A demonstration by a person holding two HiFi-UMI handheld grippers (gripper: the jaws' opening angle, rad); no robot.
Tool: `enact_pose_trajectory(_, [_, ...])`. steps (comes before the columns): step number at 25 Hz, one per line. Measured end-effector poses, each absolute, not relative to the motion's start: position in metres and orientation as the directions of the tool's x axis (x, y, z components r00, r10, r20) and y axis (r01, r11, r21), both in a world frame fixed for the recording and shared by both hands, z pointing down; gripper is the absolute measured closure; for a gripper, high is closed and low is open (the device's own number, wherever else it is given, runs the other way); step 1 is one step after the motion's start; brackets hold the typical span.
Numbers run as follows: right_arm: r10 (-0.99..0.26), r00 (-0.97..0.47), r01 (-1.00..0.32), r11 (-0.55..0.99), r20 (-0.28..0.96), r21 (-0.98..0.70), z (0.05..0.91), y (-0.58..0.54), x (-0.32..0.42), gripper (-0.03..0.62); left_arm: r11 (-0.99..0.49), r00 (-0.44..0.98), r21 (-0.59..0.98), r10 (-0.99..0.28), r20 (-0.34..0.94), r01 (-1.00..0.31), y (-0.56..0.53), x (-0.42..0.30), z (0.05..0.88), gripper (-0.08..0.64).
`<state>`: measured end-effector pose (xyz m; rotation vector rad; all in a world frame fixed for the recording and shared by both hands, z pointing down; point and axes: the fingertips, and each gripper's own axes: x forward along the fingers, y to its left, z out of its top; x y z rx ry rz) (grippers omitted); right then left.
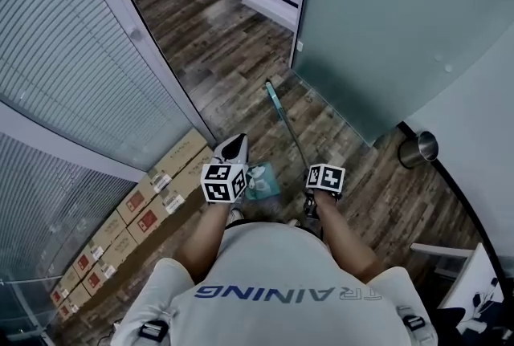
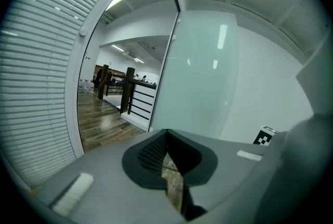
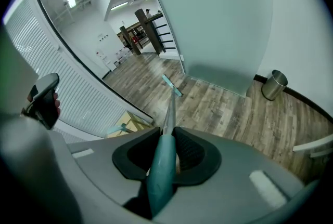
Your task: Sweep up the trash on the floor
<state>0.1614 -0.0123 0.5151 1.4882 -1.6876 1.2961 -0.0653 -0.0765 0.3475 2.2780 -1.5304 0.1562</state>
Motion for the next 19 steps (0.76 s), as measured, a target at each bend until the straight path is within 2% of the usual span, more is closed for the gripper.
enact_pose_trajectory(19, [-0.439,-0.253,-0.947,-0.070,0.862,-0.313,0.513,-0.023,0.162,0.488,-0.341,0.417,0.266,-0.847,0.330,-0.902,-0.077,-0.060,0.356,0.558])
